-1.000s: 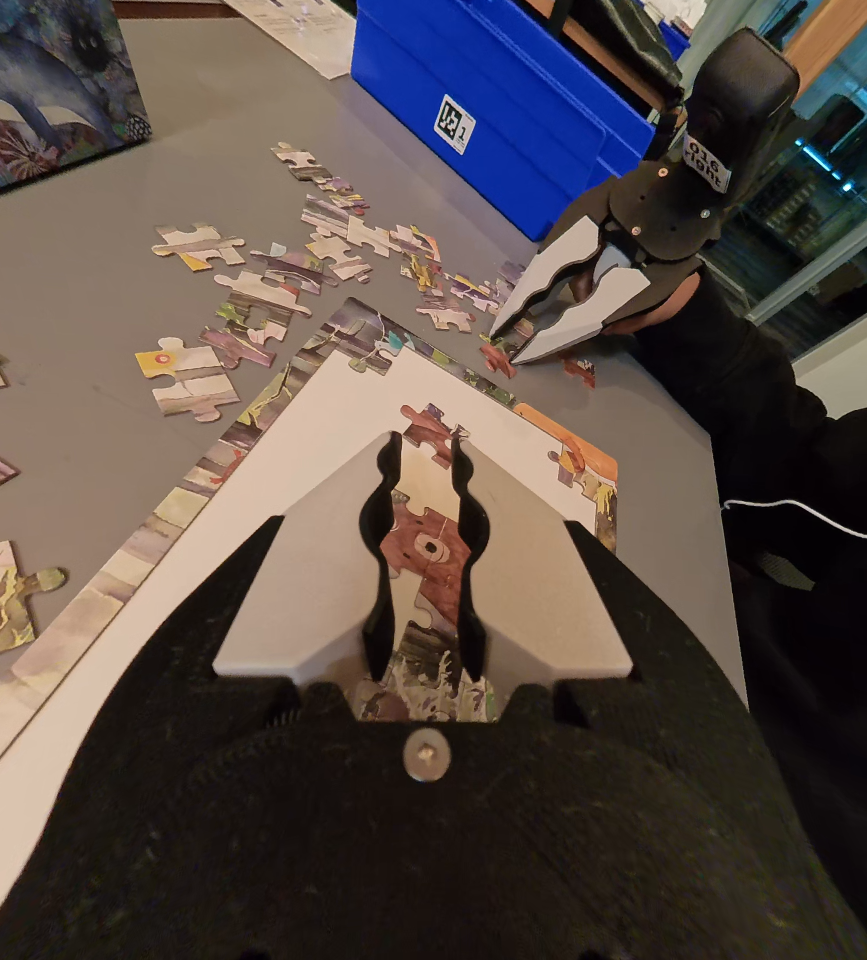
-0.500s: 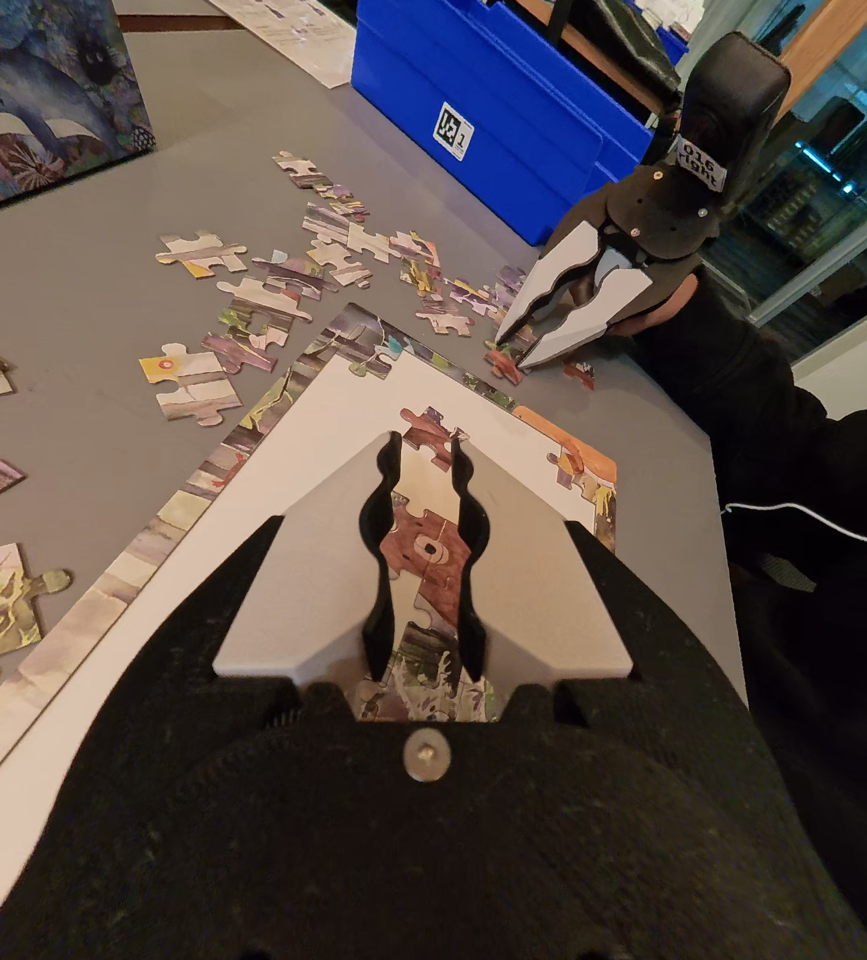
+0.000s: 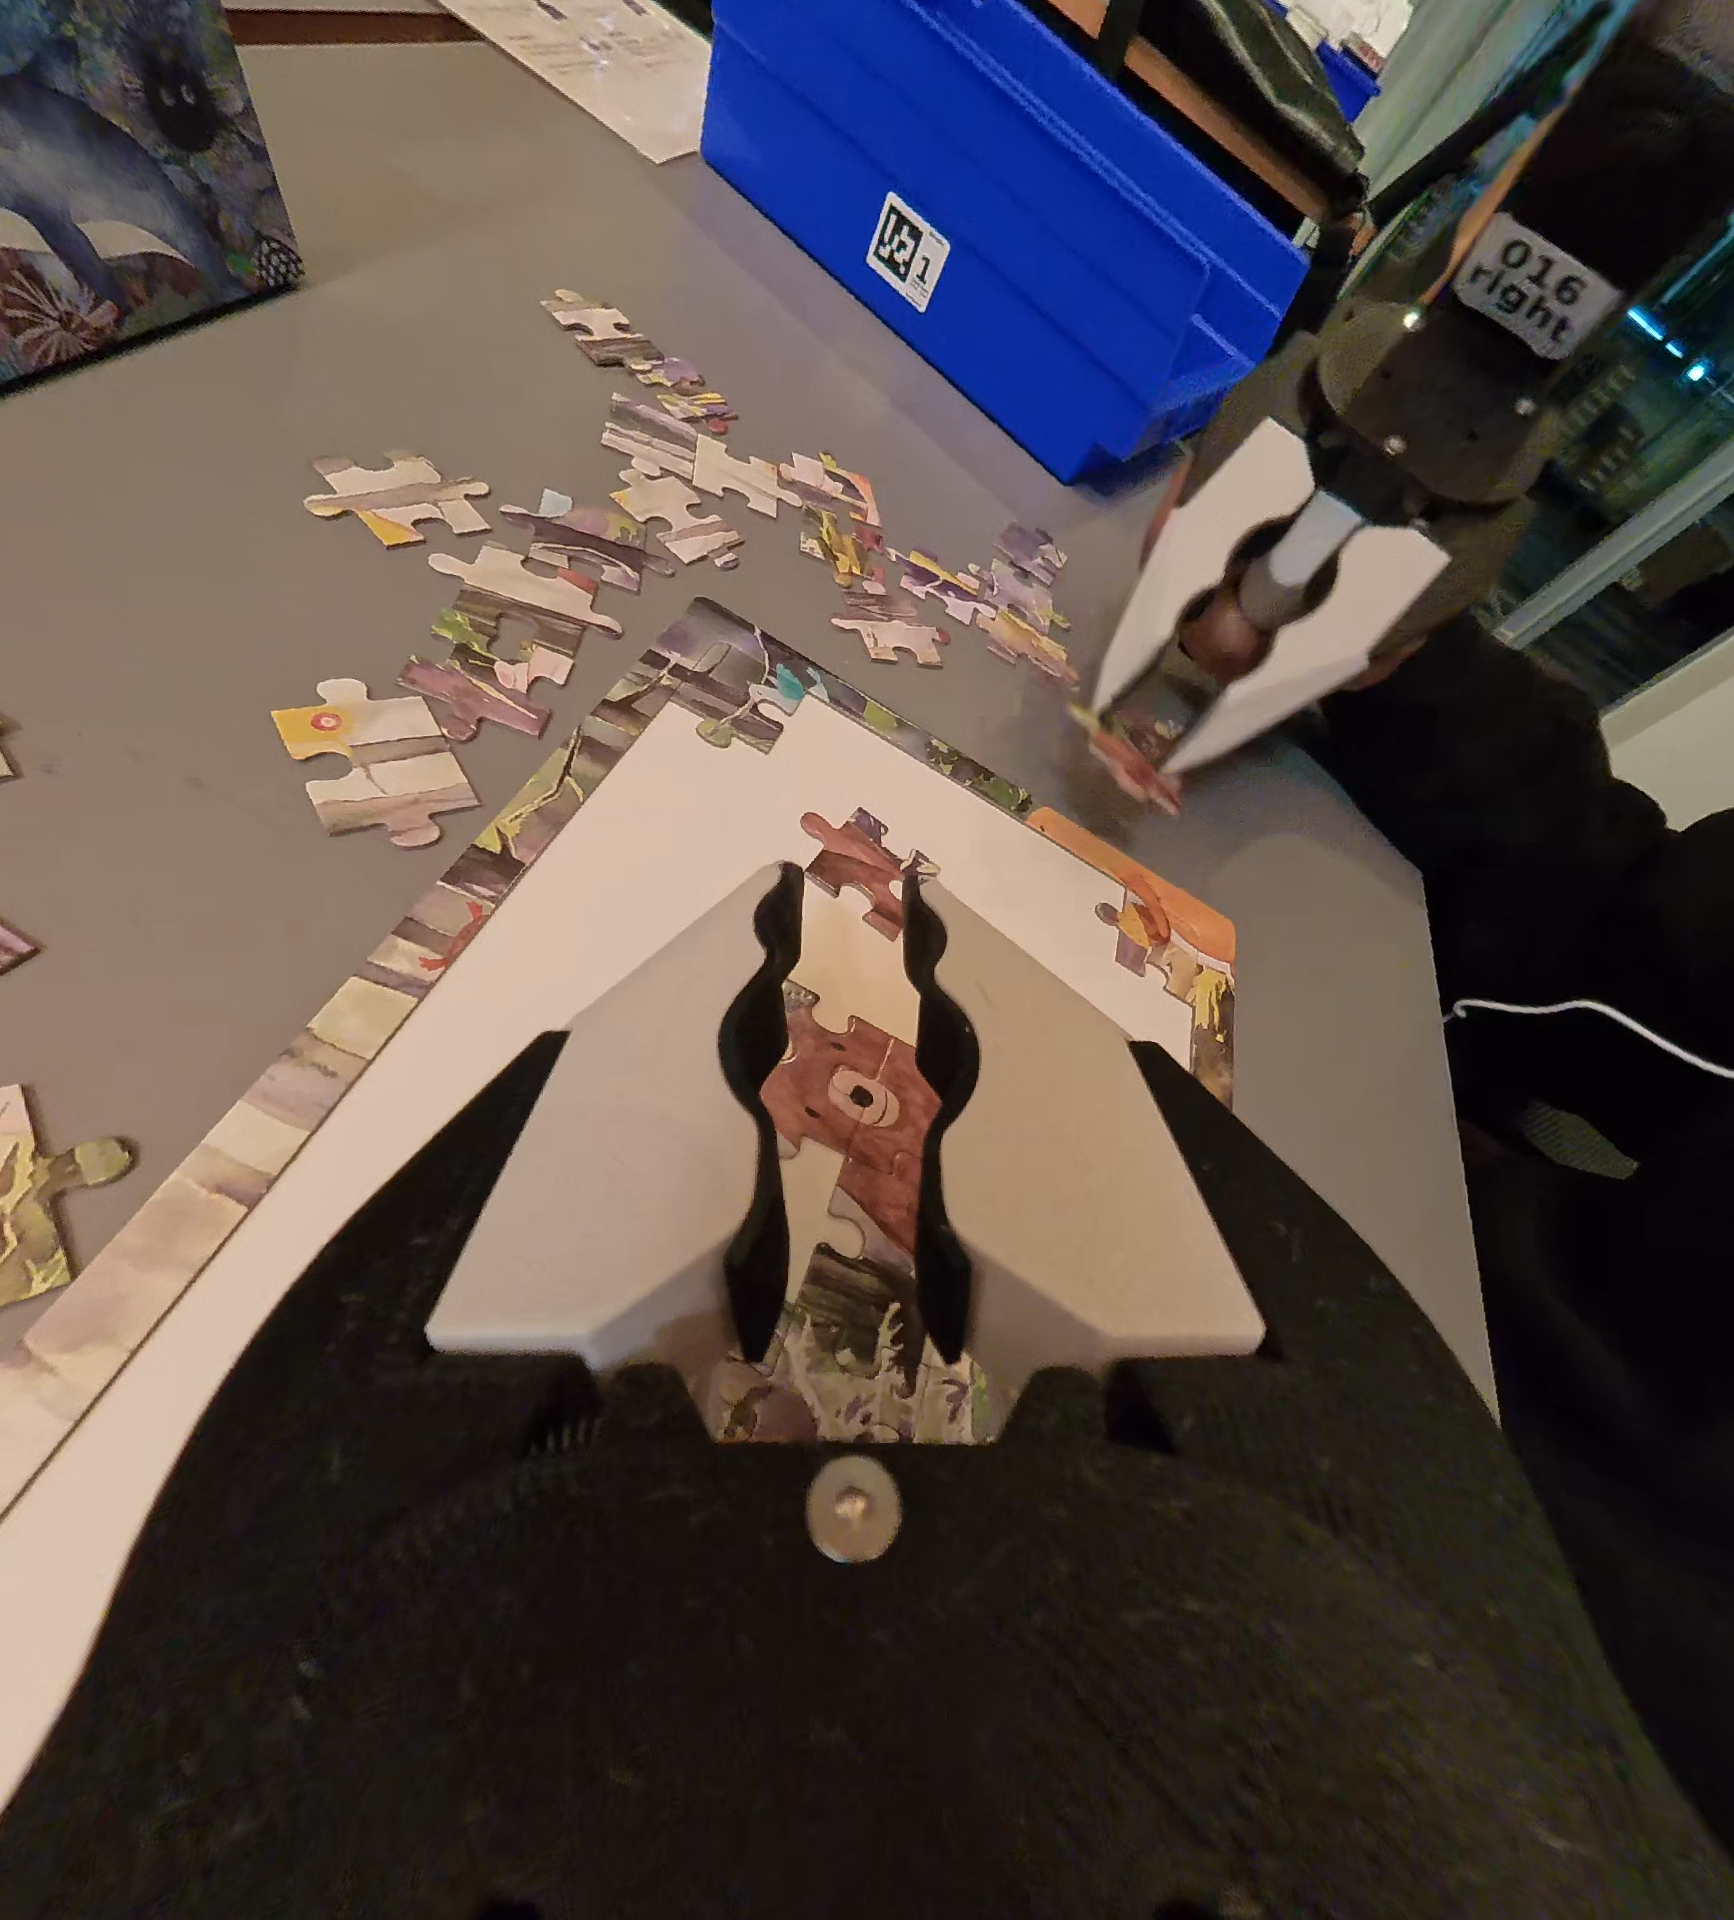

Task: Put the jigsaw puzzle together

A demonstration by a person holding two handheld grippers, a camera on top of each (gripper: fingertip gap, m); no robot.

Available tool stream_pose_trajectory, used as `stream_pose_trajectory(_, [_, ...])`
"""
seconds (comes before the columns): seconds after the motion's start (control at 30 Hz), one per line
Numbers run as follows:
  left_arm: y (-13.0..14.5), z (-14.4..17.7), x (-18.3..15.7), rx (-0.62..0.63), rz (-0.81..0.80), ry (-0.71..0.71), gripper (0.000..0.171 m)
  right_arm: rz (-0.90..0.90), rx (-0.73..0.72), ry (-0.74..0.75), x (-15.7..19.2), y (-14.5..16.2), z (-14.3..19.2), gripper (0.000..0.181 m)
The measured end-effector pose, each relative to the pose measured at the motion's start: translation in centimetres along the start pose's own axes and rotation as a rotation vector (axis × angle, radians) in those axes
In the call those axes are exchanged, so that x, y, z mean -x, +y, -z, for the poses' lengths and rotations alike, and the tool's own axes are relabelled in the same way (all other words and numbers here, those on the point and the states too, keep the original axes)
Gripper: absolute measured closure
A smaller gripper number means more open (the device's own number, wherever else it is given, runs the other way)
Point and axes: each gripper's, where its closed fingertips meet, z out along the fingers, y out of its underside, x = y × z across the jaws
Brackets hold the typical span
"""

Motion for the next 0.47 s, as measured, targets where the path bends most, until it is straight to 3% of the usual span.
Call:
stream_pose_trajectory(0.23, [0.1, -0.2, 0.1, 0.003, 0.000, -0.002, 0.155, 0.114, 0.148, -0.130, 3.9, -0.9, -6.1, 0.163])
stream_pose_trajectory(0.47, [0.0, -0.1, -0.2, 0.002, -0.013, -0.003, 0.156, 0.168, 0.238, -0.159, 3.7, 0.2, -7.8, 0.163])
